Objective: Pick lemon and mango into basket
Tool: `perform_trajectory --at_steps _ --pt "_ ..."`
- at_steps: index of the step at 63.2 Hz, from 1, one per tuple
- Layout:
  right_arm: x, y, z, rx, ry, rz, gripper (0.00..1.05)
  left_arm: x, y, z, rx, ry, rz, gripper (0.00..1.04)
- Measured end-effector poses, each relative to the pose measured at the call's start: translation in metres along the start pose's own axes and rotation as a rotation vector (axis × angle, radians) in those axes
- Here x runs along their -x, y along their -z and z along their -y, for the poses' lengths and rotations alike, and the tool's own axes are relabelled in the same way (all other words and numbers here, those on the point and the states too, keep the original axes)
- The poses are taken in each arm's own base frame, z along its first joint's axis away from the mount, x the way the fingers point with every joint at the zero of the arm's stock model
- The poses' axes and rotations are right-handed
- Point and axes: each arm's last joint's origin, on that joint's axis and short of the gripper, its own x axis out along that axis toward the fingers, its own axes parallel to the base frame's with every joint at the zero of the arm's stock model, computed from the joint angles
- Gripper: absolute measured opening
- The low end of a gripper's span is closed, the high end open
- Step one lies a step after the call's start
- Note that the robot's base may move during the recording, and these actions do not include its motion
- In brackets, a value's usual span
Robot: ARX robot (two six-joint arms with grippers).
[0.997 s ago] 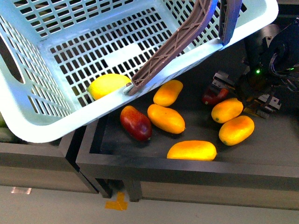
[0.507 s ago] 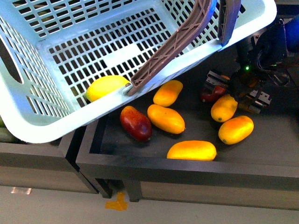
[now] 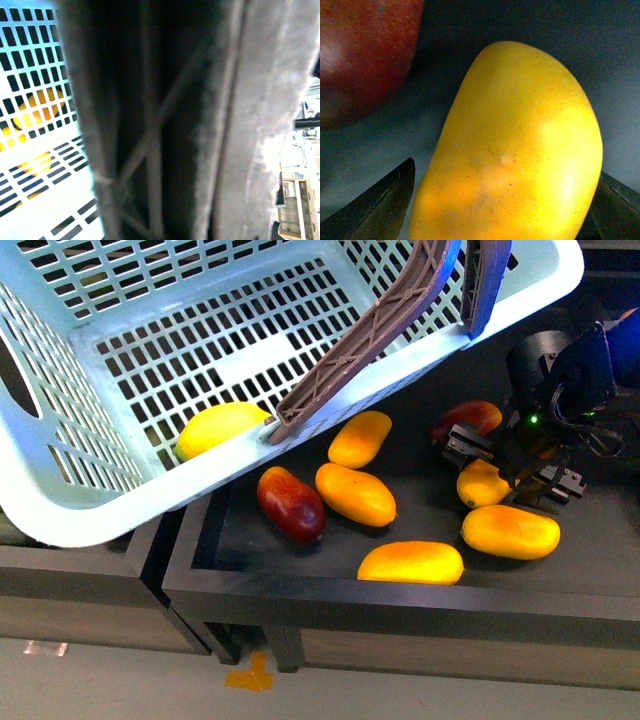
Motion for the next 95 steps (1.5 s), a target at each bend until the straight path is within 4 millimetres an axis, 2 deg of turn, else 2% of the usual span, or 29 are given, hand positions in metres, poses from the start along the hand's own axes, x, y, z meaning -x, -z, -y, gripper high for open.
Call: perform_trajectory --at_steps 9,20,26,34,38,43,49,54,55,61,62,69,75,79,83,89,95 --pt "0.0 0.001 -0.001 0.01 0.006 -0.003 0.95 0.0 0.0 0.0 0.001 0.002 -0.003 0.15" --pt "0.0 0.002 -0.001 0.015 0.007 -0.007 0.73 0.0 0.0 0.0 0.0 0.001 -0.002 0.15" --pt "0.0 0.002 0.002 0.009 0.002 -0.005 0.67 0.0 0.0 0.0 0.0 0.0 0.0 0.15" --pt "0.005 -0.002 0.012 -0.036 -0.026 0.007 0.66 0.0 0.0 0.0 0.001 0.001 -0.002 0.15" --pt "0.017 -0.013 0.022 -0.065 -0.043 0.038 0.65 0.0 0.0 0.0 0.001 0.001 -0.001 0.15" --pt "0.042 -0.036 0.036 -0.109 -0.077 0.113 0.65 0.0 0.0 0.0 0.0 0.001 -0.001 0.15" --pt "0.089 -0.067 0.053 -0.128 -0.125 0.261 0.65 0.0 0.0 0.0 0.001 0.002 -0.002 0.15" --pt "0.115 -0.077 0.06 -0.105 -0.137 0.348 0.65 0.0 0.0 0.0 0.001 0.002 -0.002 0.15" --pt "0.126 -0.08 0.063 -0.091 -0.145 0.382 0.65 0.0 0.0 0.0 0.001 0.001 -0.002 0.15" --pt "0.157 -0.084 0.067 -0.03 -0.161 0.486 0.65 0.0 0.0 0.0 0.001 0.0 0.0 0.15" --pt "0.167 -0.084 0.067 -0.011 -0.17 0.517 0.65 0.0 0.0 0.0 0.001 0.0 0.0 0.15" --pt "0.202 -0.079 0.067 0.086 -0.207 0.599 0.65 0.0 0.0 0.0 0.001 0.001 -0.001 0.15" --pt "0.238 -0.066 0.061 0.168 -0.255 0.653 0.65 0.0 0.0 0.0 0.001 0.001 -0.002 0.15" --pt "0.256 -0.059 0.056 0.2 -0.283 0.675 0.65 0.0 0.0 0.0 0.001 0.001 -0.002 0.15" --pt "0.288 -0.046 0.043 0.258 -0.336 0.735 0.65 0.0 0.0 0.0 0.0 0.001 -0.001 0.15" --pt "0.313 -0.038 0.028 0.3 -0.372 0.796 0.65 0.0 0.0 0.0 0.0 0.0 0.0 0.15" --pt "0.339 -0.026 0.004 0.342 -0.437 0.849 0.65 0.0 0.0 0.0 0.001 0.001 -0.002 0.15"
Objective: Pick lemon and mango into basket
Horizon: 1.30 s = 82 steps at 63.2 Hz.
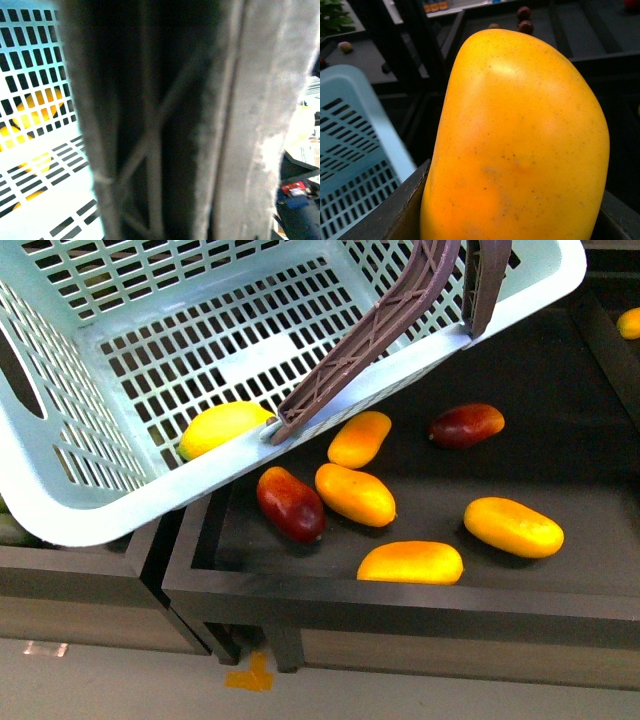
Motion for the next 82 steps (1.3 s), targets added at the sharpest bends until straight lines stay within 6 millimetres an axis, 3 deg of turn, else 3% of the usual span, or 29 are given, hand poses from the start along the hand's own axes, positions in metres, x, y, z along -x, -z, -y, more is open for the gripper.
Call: perform_trajectory --at_steps 17,31,41,47,54,62,70,74,82 --pt "0.003 0.009 -0.06 0.078 -0.09 -0.024 0.65 0.0 0.0 0.0 -0.001 0.0 0.0 0.15" --pt "-0.014 0.014 -0.096 0.161 -0.122 -0.028 0.65 0.0 0.0 0.0 -0.001 0.0 0.0 0.15" --pt "-0.027 0.024 -0.106 0.193 -0.114 -0.084 0.66 0.0 0.0 0.0 -0.001 0.0 0.001 0.15" --pt "-0.029 0.026 -0.108 0.169 -0.128 -0.1 0.78 0.0 0.0 0.0 -0.001 0.0 0.0 0.15" --pt "-0.029 0.024 -0.103 0.099 -0.126 -0.107 0.97 0.0 0.0 0.0 0.0 0.0 0.0 0.15" --pt "-0.021 0.018 -0.081 0.027 -0.019 -0.095 0.96 0.0 0.001 0.0 0.004 0.001 -0.005 0.15" --pt "0.003 0.007 -0.038 -0.028 0.205 -0.015 0.96 -0.001 0.0 -0.001 0.008 -0.006 0.002 0.15" --pt "0.018 0.003 -0.018 -0.018 0.209 0.066 0.9 -0.001 -0.001 -0.002 0.003 -0.011 0.009 0.15" --pt "0.046 0.011 -0.004 0.075 0.112 0.22 0.71 -0.001 -0.001 -0.002 0.002 -0.013 0.011 0.15"
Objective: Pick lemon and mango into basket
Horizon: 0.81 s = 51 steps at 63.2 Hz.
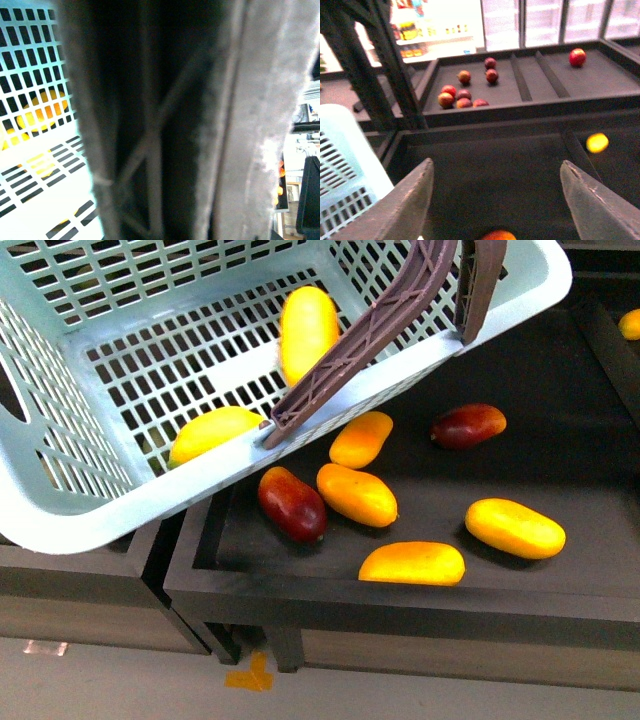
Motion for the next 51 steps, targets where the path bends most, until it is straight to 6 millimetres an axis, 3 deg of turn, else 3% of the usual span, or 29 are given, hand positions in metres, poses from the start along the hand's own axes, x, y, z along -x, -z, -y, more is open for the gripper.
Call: perform_trajectory --at_steps 13,26,34,51 --pt "0.043 0.036 0.018 0.069 -0.019 -0.02 0.38 0.0 0.002 0.002 0.012 0.016 -0.021 0.15" --pt "0.079 0.054 0.034 0.083 -0.008 -0.022 0.03 0.0 0.001 0.001 0.002 0.008 -0.01 0.15" --pt "0.104 0.067 0.041 0.087 -0.017 -0.027 0.02 0.0 0.001 0.001 0.008 0.009 -0.011 0.15" --pt "0.131 0.077 0.055 0.088 -0.012 -0.027 0.02 0.0 0.001 0.001 0.007 0.011 -0.014 0.15"
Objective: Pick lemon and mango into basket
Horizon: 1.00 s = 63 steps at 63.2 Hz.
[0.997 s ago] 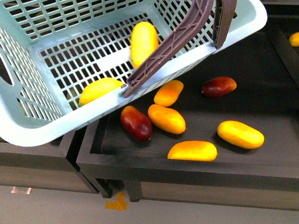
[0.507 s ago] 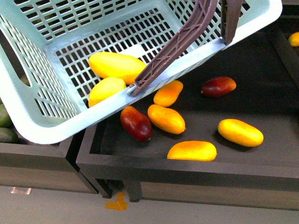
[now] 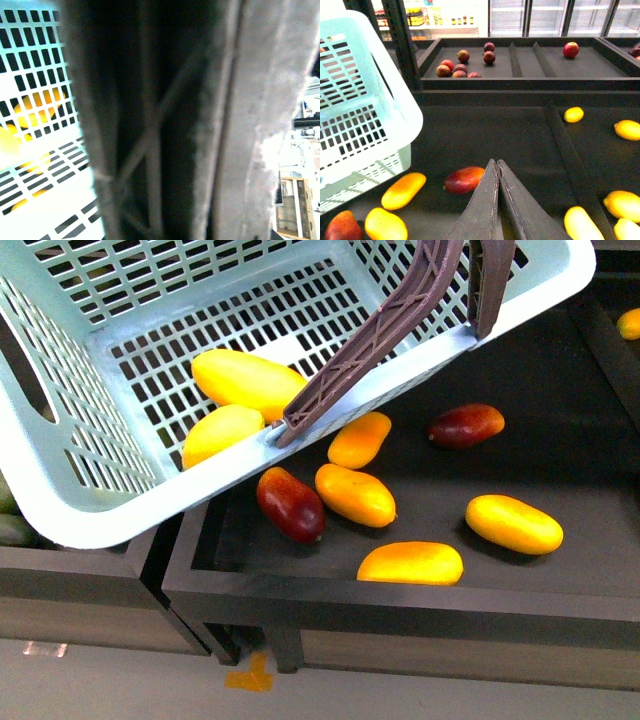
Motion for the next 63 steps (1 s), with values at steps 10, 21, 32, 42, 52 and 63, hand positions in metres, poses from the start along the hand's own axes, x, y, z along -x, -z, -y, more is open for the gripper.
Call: perform_trajectory --at_steps 10,21,32,42,52,63 --pt "0.012 0.005 0.0 0.0 0.0 -0.001 0.02 0.0 0.0 0.0 0.0 -0.001 0.002 0.15" --pt "0.023 0.008 0.0 0.0 0.0 0.003 0.02 0.0 0.0 0.0 -0.003 -0.003 0.004 0.15" --pt "0.031 0.017 0.0 0.0 0.0 0.008 0.02 0.0 0.0 0.0 0.0 0.0 0.001 0.15" --pt "0.039 0.014 0.0 0.0 0.0 0.018 0.02 0.0 0.0 0.0 -0.002 -0.001 0.002 0.15" --pt "0.046 0.012 0.0 0.0 0.0 0.023 0.02 0.0 0.0 0.0 -0.001 -0.001 0.002 0.15" --pt "0.051 0.011 0.0 0.0 0.0 0.028 0.02 0.0 0.0 0.0 -0.002 -0.001 0.002 0.15"
